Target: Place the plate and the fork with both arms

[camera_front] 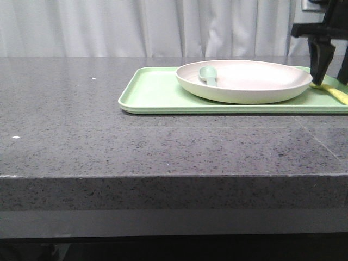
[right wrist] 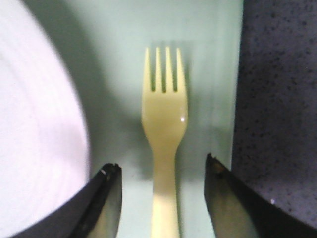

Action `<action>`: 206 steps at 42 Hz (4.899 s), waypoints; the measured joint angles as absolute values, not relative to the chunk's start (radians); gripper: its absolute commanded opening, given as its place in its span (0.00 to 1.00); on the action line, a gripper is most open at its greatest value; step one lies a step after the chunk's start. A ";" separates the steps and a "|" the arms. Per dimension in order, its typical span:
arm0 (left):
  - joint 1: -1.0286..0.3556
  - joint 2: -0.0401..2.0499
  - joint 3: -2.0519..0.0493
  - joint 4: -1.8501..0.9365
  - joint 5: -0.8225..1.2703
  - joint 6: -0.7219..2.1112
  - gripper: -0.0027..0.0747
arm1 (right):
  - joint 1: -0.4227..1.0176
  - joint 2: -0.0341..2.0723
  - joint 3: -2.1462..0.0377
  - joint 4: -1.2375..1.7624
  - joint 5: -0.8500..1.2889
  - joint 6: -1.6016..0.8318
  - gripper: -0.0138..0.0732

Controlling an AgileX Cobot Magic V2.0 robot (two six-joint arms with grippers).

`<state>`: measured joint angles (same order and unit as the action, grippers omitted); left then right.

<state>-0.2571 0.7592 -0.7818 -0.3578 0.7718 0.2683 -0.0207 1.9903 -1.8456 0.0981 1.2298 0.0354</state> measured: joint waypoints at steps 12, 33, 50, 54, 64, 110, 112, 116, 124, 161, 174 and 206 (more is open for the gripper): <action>-0.257 0.759 -0.782 -0.358 0.772 0.268 0.30 | 0.047 1.749 -1.736 0.098 1.232 0.010 0.63; -0.257 0.759 -0.782 -0.358 0.772 0.268 0.30 | 0.104 1.135 -1.343 0.100 1.236 -0.029 0.63; -0.257 0.759 -0.782 -0.358 0.759 0.268 0.30 | 0.104 0.700 -0.940 0.100 1.030 -0.031 0.63; -0.257 0.759 -0.782 -0.353 0.746 0.268 0.30 | 0.104 0.642 -0.885 0.100 1.006 -0.031 0.63; -0.257 0.765 -0.782 -0.309 0.735 0.268 0.30 | 0.104 0.581 -0.817 0.100 0.985 -0.031 0.63; -0.257 0.838 -0.780 -0.290 0.701 0.268 0.01 | 0.104 0.580 -0.818 0.103 1.010 -0.031 0.08; -0.257 0.824 -0.772 -0.288 0.678 0.268 0.01 | 0.104 0.580 -0.818 0.104 1.010 -0.031 0.08; -0.242 0.739 -0.737 -0.275 0.615 0.268 0.01 | 0.104 0.580 -0.818 0.104 1.012 -0.031 0.08; -0.151 0.446 -0.554 -0.250 0.454 0.268 0.01 | 0.104 0.580 -0.818 0.104 1.013 -0.031 0.08; -0.037 -0.005 0.006 0.014 0.044 -0.084 0.01 | 0.104 0.580 -0.815 0.106 1.016 -0.031 0.08; -0.037 -0.005 0.006 0.019 0.044 -0.084 0.01 | 0.104 0.580 -0.815 0.106 1.016 -0.031 0.08; -0.037 -0.005 0.006 0.020 0.044 -0.085 0.01 | 0.104 0.580 -0.815 0.106 1.020 -0.031 0.08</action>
